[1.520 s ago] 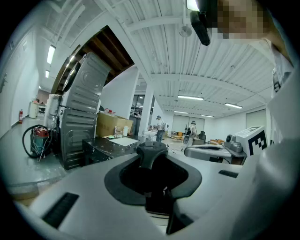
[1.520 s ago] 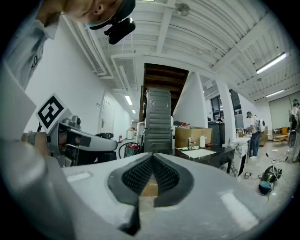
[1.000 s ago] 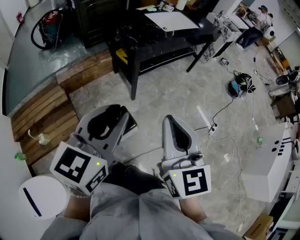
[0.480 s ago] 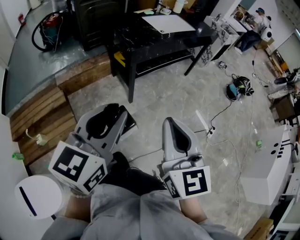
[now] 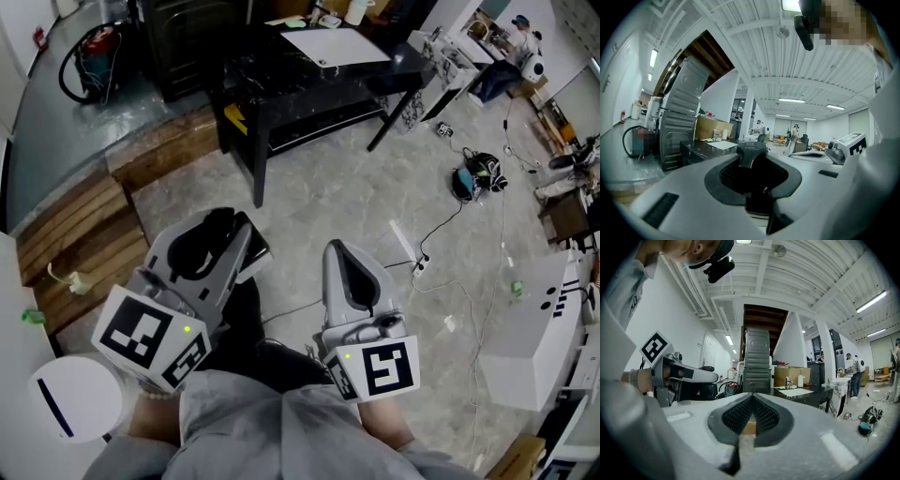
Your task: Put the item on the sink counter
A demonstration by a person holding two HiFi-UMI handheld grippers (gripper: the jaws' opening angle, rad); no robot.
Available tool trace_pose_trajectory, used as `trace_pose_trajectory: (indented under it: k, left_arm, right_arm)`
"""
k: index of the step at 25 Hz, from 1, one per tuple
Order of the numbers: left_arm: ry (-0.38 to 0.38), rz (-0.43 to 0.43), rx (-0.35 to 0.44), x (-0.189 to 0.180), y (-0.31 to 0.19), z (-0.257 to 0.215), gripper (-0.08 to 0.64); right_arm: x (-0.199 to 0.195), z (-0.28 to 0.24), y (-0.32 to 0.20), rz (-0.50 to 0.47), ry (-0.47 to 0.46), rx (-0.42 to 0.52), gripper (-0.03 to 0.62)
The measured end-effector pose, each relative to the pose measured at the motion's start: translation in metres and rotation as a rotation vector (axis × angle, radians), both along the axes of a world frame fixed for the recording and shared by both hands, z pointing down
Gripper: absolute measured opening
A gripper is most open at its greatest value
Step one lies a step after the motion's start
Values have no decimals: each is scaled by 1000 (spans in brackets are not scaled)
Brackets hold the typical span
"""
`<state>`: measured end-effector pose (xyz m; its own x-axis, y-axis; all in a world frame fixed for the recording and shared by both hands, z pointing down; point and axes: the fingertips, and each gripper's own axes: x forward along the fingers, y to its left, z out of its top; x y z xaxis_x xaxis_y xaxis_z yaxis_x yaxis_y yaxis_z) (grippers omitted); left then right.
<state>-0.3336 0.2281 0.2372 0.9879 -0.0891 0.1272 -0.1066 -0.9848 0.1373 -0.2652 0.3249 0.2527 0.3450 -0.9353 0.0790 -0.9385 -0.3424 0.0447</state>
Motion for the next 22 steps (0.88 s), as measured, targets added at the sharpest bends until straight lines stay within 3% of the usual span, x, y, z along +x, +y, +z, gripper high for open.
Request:
trace_pose_trajectory:
  k: [22]
  left_arm:
    - [-4, 83, -5, 155, -118, -4, 90]
  right_arm:
    - [145, -9, -113, 80, 3, -2, -3]
